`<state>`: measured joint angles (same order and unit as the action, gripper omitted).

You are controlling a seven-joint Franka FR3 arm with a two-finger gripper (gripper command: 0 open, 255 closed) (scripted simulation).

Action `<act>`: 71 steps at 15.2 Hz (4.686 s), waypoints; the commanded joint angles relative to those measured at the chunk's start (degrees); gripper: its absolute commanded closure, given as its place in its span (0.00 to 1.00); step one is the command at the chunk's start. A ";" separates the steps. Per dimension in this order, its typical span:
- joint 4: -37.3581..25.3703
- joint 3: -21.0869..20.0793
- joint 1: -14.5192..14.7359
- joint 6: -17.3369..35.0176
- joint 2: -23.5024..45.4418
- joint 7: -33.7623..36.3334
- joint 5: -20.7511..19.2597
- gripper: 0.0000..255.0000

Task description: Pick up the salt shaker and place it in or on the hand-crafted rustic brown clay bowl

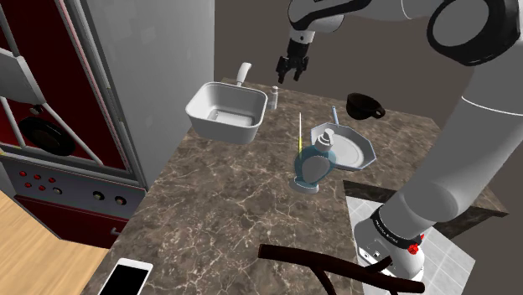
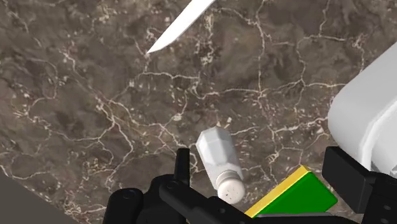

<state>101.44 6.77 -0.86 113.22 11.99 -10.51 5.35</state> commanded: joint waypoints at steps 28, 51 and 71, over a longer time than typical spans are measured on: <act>-10.28 -0.86 -1.21 4.00 14.82 -2.03 3.41 1.00; -21.41 -0.49 -1.39 -10.42 11.43 -0.40 2.45 1.00; -18.36 2.55 -6.74 -17.31 2.24 -8.10 1.97 1.00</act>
<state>81.95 8.88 -6.89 95.83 15.13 -17.36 7.34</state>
